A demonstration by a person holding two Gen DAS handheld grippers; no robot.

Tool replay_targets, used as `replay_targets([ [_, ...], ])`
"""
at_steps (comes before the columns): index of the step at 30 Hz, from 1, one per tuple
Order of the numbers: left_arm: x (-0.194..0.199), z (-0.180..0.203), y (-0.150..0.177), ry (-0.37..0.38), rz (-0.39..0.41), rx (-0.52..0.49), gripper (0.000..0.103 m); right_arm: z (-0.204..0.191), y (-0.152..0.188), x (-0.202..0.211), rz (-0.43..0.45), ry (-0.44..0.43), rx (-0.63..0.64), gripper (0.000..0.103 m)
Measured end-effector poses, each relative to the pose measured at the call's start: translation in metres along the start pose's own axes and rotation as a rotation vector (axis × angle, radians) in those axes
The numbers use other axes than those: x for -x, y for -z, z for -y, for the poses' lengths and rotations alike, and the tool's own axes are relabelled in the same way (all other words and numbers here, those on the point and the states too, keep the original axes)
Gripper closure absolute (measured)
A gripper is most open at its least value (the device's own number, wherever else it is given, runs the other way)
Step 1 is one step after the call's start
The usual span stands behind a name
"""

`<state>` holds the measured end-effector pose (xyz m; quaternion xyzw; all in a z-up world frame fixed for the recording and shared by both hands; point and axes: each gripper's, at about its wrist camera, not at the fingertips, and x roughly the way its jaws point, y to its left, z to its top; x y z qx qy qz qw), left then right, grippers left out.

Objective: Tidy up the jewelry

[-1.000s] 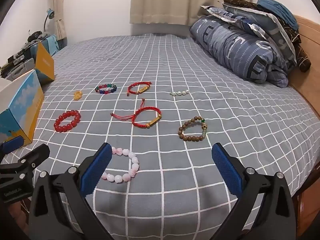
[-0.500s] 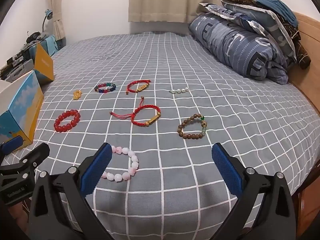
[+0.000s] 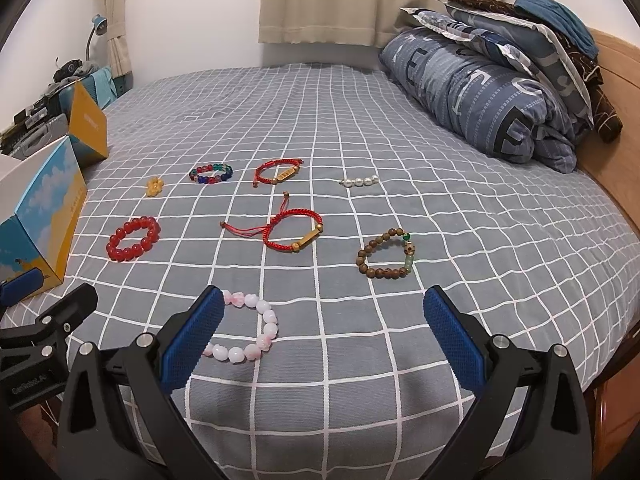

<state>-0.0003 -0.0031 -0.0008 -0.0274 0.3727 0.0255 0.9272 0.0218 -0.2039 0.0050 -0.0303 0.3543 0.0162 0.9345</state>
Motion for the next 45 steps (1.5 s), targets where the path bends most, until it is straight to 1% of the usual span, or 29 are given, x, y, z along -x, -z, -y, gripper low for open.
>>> replay_targets([
  [11, 0.0049, 0.0008, -0.0001, -0.010, 0.011, 0.005, 0.006, -0.0023, 0.0002, -0.0021, -0.002, 0.001, -0.002, 0.007],
  [22, 0.0035, 0.0005, -0.0002, -0.018, 0.004, 0.005, 0.006, -0.0024, 0.0009, -0.0026, -0.005, 0.003, -0.001, 0.007],
  [45, 0.0025, 0.0038, 0.0007, 0.004, -0.004, 0.005, 0.006, 0.0010, 0.0008, -0.0013, 0.006, 0.017, -0.006, 0.007],
])
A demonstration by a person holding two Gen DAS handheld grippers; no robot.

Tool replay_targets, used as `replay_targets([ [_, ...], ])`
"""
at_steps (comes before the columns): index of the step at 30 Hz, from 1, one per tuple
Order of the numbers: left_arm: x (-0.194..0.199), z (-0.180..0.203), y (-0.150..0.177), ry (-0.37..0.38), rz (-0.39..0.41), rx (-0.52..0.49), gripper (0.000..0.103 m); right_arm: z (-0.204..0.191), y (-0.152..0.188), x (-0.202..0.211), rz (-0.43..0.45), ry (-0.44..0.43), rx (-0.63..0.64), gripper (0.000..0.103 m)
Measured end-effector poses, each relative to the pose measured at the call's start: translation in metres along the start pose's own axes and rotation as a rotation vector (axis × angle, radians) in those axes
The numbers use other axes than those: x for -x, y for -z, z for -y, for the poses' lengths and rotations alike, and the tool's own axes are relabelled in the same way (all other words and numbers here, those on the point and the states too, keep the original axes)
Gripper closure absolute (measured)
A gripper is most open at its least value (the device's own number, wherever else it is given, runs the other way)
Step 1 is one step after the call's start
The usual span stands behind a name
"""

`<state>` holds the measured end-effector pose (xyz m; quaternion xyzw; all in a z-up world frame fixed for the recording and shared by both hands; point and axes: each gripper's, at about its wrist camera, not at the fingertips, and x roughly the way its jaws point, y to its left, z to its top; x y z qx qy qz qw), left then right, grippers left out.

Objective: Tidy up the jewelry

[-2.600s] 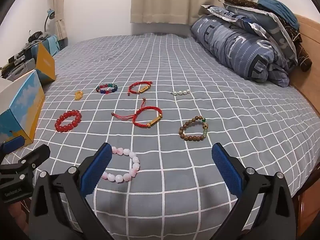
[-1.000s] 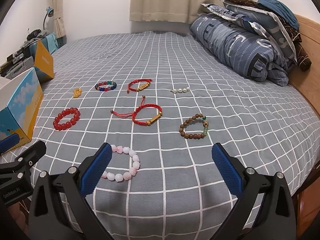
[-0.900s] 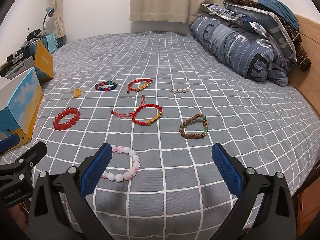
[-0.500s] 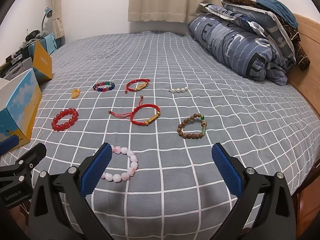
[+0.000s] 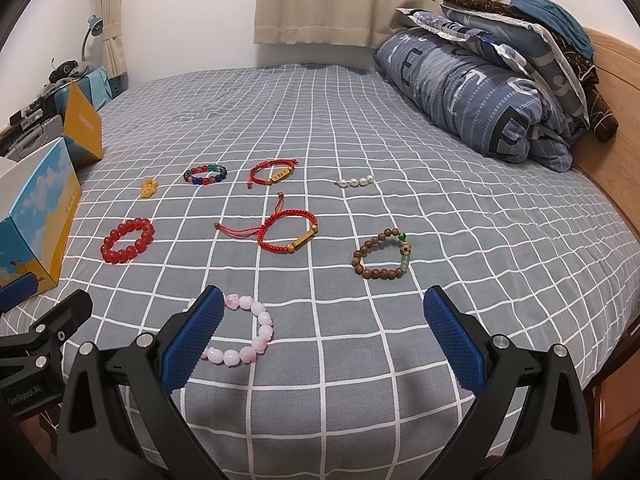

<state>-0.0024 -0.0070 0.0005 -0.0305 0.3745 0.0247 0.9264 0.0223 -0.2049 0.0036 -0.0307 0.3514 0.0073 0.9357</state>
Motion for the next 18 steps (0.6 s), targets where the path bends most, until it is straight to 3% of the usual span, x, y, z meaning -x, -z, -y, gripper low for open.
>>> replay_targets([
  [18, 0.0008, 0.0019, -0.0027, -0.003, 0.001, 0.000, 0.006, 0.0068, -0.0073, 0.0071, 0.026, 0.003, -0.003, 0.007],
])
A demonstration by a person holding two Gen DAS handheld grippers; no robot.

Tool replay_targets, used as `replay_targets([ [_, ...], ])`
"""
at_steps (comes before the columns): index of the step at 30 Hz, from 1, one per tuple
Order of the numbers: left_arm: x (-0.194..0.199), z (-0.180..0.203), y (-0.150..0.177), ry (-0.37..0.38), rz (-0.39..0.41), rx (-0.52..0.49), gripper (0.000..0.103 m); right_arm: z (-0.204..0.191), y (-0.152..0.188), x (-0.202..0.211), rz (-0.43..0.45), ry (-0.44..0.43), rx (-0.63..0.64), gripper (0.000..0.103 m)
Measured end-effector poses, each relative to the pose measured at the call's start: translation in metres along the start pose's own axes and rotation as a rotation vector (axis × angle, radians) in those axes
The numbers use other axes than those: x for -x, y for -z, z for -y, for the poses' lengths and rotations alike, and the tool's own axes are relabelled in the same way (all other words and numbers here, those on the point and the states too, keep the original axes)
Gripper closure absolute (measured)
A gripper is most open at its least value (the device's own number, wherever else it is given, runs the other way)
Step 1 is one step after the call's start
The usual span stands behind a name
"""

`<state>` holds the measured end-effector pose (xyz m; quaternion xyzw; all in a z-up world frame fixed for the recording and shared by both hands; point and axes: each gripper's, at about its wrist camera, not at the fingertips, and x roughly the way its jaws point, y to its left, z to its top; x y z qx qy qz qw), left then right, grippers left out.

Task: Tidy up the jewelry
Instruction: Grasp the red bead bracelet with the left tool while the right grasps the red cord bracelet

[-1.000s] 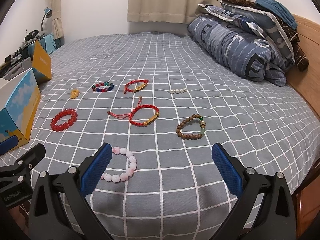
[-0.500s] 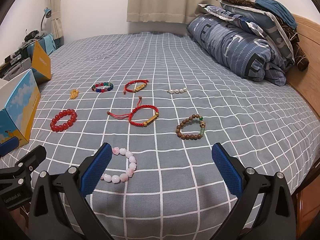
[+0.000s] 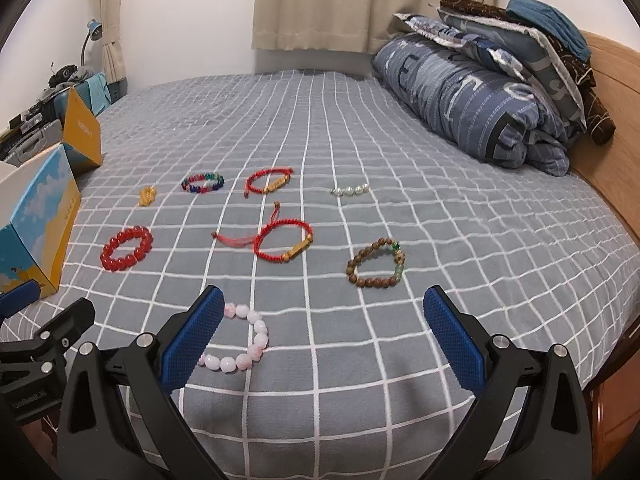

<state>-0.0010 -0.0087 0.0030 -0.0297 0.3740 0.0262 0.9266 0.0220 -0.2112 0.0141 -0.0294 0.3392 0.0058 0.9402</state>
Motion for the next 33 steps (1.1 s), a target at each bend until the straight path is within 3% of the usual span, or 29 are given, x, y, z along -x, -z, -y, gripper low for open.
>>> replay_targets([
  [6, -0.003, 0.000, -0.038, -0.056, 0.029, -0.009, 0.006, 0.007, -0.047, 0.015, 0.039, 0.007, 0.026, 0.007],
  [10, -0.026, -0.008, -0.069, -0.087, -0.005, -0.003, 0.006, 0.004, -0.085, -0.002, -0.012, -0.001, 0.059, 0.007],
  [14, -0.061, -0.016, -0.093, -0.091, -0.078, 0.015, 0.006, -0.007, -0.105, -0.047, -0.119, -0.029, 0.055, 0.007],
  [20, -0.112, -0.021, -0.082, -0.061, -0.168, 0.005, 0.006, -0.031, -0.090, -0.110, -0.209, -0.081, 0.069, 0.008],
  [25, -0.142, -0.027, -0.069, -0.076, -0.218, 0.017, 0.006, -0.043, -0.069, -0.157, -0.293, -0.095, 0.084, 0.015],
  [32, -0.158, -0.027, -0.060, -0.078, -0.234, 0.023, 0.006, -0.048, -0.058, -0.179, -0.329, -0.120, 0.078, 0.025],
  [33, -0.157, -0.026, -0.060, -0.080, -0.234, 0.022, 0.006, -0.047, -0.058, -0.179, -0.327, -0.124, 0.073, 0.030],
])
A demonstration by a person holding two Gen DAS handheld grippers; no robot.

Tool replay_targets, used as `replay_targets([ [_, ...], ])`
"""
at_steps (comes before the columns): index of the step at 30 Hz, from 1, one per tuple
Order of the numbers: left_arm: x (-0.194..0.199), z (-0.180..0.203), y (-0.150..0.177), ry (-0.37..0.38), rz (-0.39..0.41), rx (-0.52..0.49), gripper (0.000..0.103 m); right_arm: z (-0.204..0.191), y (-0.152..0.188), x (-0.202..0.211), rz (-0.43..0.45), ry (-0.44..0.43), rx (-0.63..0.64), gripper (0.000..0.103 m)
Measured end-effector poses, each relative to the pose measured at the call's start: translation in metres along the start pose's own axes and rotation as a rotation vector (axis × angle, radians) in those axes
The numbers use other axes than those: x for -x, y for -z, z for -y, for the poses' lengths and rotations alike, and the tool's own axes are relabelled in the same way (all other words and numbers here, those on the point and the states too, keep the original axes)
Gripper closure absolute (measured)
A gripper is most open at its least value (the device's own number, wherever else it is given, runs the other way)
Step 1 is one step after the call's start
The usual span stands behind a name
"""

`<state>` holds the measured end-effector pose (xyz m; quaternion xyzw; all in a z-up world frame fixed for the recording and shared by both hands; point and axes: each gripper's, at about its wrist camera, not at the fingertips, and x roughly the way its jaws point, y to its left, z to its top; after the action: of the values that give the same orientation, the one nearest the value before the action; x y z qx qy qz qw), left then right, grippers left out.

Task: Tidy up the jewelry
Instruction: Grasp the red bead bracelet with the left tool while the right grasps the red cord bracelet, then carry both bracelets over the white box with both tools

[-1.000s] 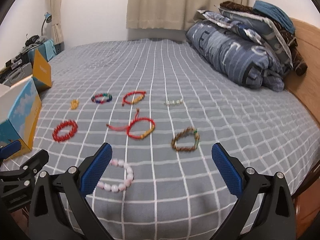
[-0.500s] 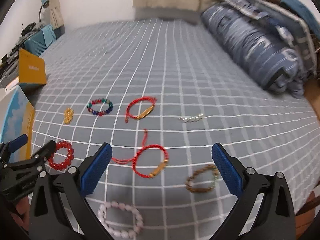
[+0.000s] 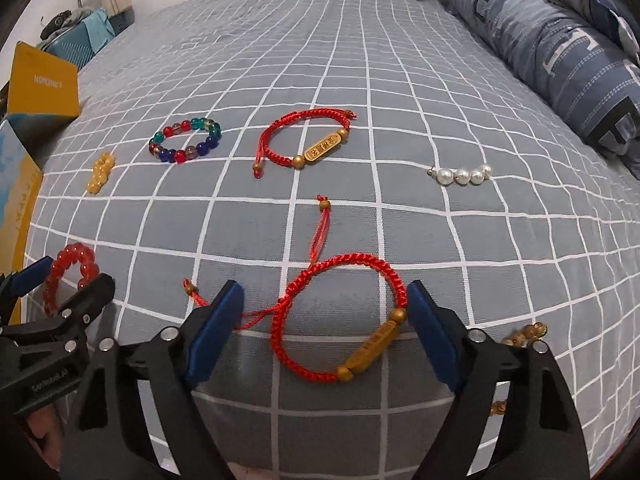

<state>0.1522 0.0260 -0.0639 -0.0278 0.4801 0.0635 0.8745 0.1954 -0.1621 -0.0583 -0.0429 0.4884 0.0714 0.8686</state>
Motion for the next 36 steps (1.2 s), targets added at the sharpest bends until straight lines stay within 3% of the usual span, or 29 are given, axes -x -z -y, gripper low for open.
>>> replay_targets([
  [4, 0.000, -0.002, 0.000, 0.008, 0.000, 0.006, 0.008, 0.000, 0.000, 0.001, 0.007, -0.008, -0.013, 0.047],
  [15, 0.011, -0.005, 0.005, 0.060, -0.002, 0.002, 0.058, -0.001, 0.003, 0.005, 0.018, 0.003, -0.008, 0.091],
  [17, 0.014, -0.004, 0.005, 0.085, 0.003, -0.007, 0.076, 0.000, 0.003, 0.006, 0.020, 0.006, -0.014, 0.093],
  [22, 0.018, -0.005, 0.007, 0.117, 0.022, 0.010, 0.078, 0.001, 0.003, 0.010, 0.034, 0.013, -0.023, 0.096],
  [25, 0.024, -0.007, 0.006, 0.128, 0.044, 0.011, 0.090, 0.001, 0.003, 0.012, 0.046, 0.020, -0.026, 0.096],
  [36, 0.032, -0.008, 0.004, 0.128, 0.066, 0.007, 0.090, 0.001, 0.003, 0.022, 0.086, 0.047, -0.022, 0.096],
])
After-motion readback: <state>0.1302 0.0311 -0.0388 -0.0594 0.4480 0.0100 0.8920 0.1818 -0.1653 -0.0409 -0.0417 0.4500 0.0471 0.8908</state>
